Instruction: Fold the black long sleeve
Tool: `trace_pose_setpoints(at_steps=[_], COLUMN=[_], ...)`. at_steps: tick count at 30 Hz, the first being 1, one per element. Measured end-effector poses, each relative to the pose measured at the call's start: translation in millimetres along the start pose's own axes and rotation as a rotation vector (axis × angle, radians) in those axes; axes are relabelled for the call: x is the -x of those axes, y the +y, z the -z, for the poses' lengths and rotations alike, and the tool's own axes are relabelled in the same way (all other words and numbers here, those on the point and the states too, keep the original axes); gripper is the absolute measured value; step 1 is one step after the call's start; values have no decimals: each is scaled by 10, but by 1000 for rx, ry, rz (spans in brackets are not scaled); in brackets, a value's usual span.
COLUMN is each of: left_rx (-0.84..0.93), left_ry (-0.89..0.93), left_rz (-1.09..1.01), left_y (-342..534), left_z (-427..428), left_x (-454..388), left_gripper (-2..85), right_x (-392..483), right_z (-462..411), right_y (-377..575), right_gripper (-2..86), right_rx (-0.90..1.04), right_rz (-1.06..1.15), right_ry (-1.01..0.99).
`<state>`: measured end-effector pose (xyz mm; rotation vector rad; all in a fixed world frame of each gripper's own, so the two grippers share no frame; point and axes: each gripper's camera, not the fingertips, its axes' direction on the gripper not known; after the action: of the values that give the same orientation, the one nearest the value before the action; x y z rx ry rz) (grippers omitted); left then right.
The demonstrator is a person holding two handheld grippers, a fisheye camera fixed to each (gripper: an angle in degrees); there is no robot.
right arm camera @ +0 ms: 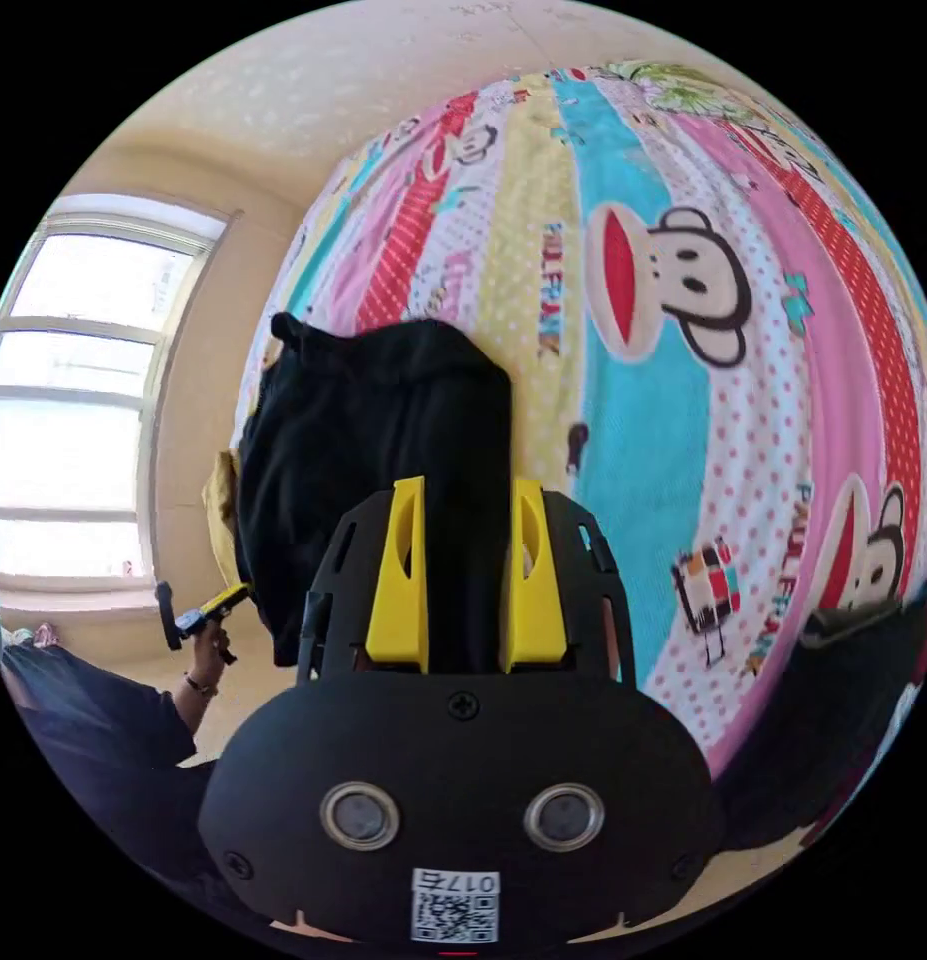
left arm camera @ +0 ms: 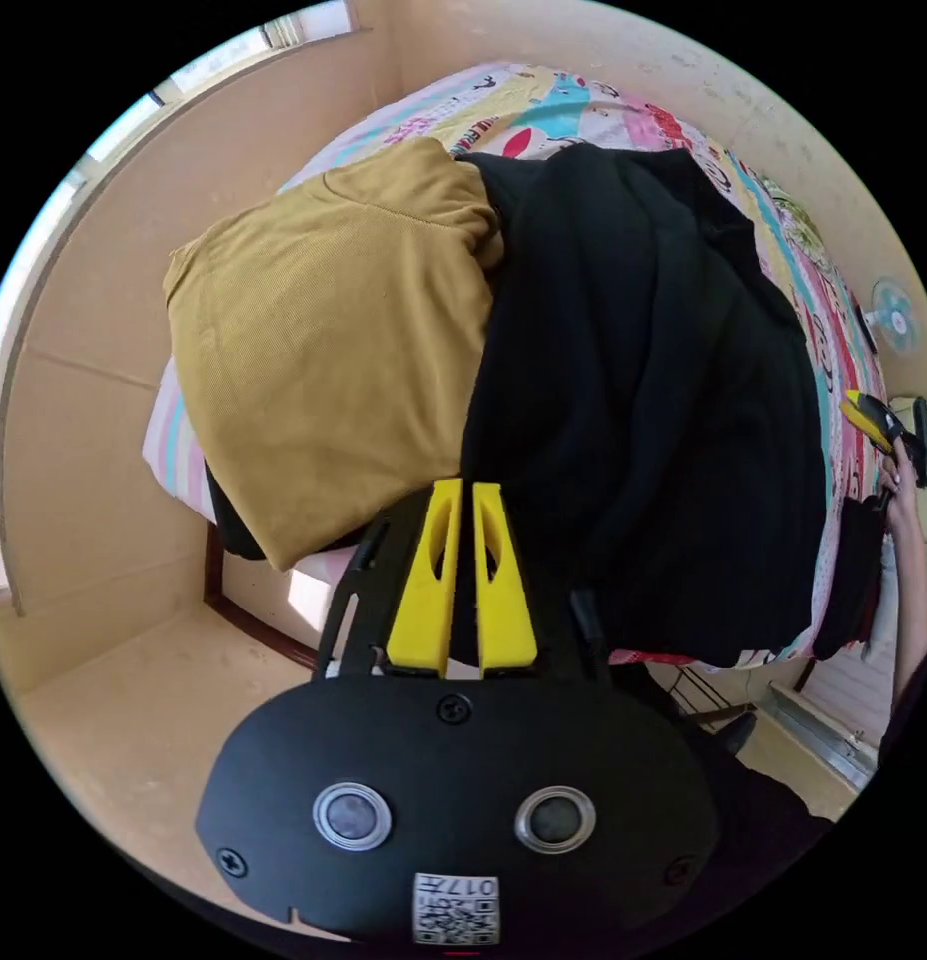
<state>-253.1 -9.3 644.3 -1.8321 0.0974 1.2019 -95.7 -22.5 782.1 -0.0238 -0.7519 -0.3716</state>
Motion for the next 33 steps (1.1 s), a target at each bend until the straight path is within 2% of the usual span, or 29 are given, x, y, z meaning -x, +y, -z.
trace_pose_setpoints(at_steps=[4, 6, 8, 10, 12, 13, 15, 17, 19, 20, 22, 24, 27, 29, 30, 32, 33], left_rx=[-110, -268, -347, -372, -385, -368, -274, -183, -90, -10, 107, 242, 290, 374, 409, 414, 386], left_ry=[59, -72, -125, -74, 43, 65, 157, 219, 237, 276, 372, 437, 362, 380, 511, 550, 490], left_rz=[3, 60, 138, 275, 306, 288, 181, 76, 64, 66, 47, -6, -95, -163, -225, -245, -258], left_y=[-112, -307, -470, -581, -631, -639, -606, -515, -386, -311, -205, -74, -101, -264, -318, -267, -155], left_z=[823, 1438, 1672, 1723, 1660, 1615, 1337, 1038, 709, 471, 135, -235, -402, -362, -273, -71, 84], left_x=[315, 774, 1236, 1728, 2045, 2046, 1839, 1571, 1370, 1272, 1146, 986, 909, 980, 1053, 1203, 1292], left_gripper=[14, 17, 25, 47, 66, 72, 95, 101, 106, 110, 124, 136, 130, 98, 73, 51, 48], right_x=[-460, -670, -797, -927, -1197, -1277, -1532, -1548, -1489, -1426, -1323, -1134, -903, -891, -961, -1092, -1165], right_z=[-331, -502, -330, 74, 982, 1253, 2251, 2601, 2494, 2215, 1603, 618, -408, -408, -258, 182, 552], right_y=[883, 1211, 1209, 999, 614, 535, 425, 493, 602, 736, 1029, 1522, 2105, 2228, 2255, 2321, 2403], right_gripper=[132, 95, 52, 44, 41, 42, 48, 61, 89, 110, 119, 118, 105, 58, 52, 45, 43], right_rx=[214, 338, 334, 311, 169, 112, -135, -195, -111, -23, 119, 300, 522, 520, 532, 513, 490], right_rz=[-103, -136, -122, -85, -98, -118, -212, -187, -115, -56, -1, 23, 9, -8, -16, 2, 34], right_ry=[-135, -179, -186, -102, 94, 155, 358, 362, 278, 167, -60, -267, -339, -423, -419, -322, -230])
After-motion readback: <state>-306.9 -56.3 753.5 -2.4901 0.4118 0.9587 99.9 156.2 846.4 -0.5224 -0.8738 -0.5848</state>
